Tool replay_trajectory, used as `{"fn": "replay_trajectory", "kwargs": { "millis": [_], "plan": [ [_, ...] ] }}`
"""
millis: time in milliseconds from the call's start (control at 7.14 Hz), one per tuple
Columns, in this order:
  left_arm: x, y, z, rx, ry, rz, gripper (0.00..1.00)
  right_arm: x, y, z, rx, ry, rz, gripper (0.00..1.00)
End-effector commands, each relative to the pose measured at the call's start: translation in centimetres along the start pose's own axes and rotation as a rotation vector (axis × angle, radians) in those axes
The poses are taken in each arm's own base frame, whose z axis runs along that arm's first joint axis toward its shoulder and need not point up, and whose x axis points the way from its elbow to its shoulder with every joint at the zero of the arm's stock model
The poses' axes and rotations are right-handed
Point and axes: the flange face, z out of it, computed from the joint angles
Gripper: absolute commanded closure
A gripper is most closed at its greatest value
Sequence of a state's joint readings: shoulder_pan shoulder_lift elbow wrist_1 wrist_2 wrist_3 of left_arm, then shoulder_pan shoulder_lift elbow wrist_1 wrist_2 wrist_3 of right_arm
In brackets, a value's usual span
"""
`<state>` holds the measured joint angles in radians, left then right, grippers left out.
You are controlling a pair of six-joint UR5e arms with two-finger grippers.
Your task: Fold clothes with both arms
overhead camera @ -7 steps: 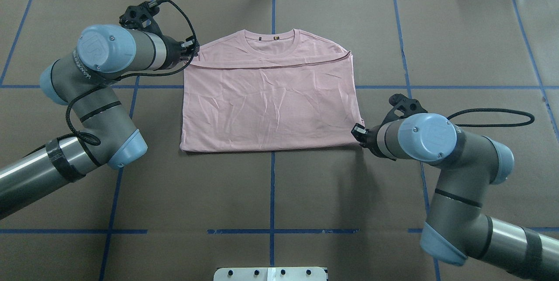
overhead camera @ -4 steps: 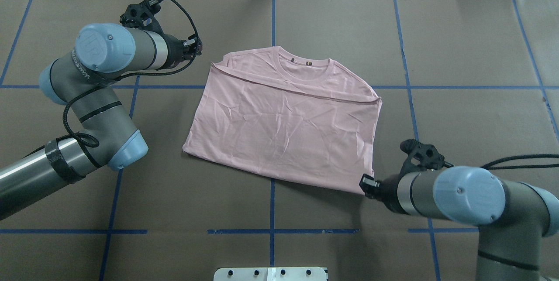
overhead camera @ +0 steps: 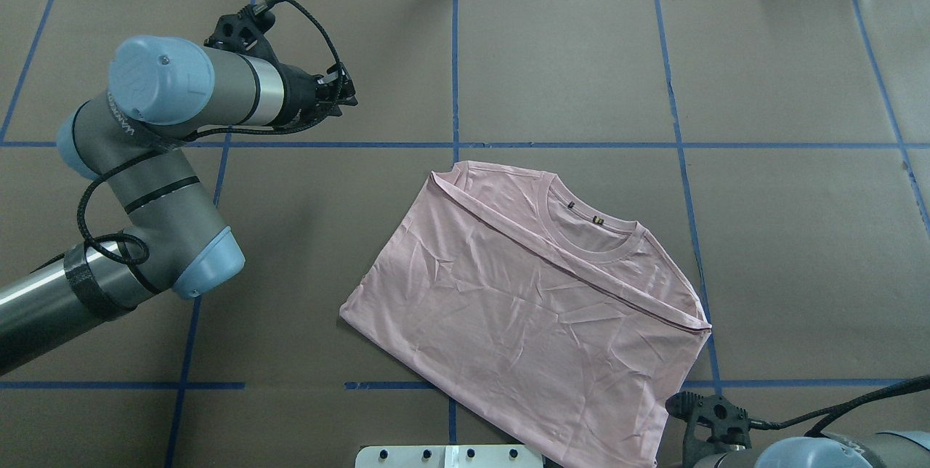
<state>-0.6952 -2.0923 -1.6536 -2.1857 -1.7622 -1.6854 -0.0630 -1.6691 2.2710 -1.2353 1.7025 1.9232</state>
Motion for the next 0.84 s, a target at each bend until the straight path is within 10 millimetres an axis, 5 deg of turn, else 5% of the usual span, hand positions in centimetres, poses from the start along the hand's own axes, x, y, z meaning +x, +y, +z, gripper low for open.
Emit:
{"fn": "replay_trajectory", "kwargs": {
  "millis": [0,280,700],
  "plan": [
    [-1.7,6.0,1.0,-0.081,-0.028,-0.085,0.57,-1.6,0.0,-2.5,-0.004,-0.066,0.046,0.00],
    [-3.5,15.3,0.0,-0.112,-0.138,-0.040,0.46,-3.0,-4.9,-6.7,0.091,-0.158,0.119,0.00],
    [-6.6,20.1,-0.3,-0.130,-0.329,0.001,0.40,-3.9,-16.9,-9.9,0.417,-0.243,0.231,0.00]
  ]
}}
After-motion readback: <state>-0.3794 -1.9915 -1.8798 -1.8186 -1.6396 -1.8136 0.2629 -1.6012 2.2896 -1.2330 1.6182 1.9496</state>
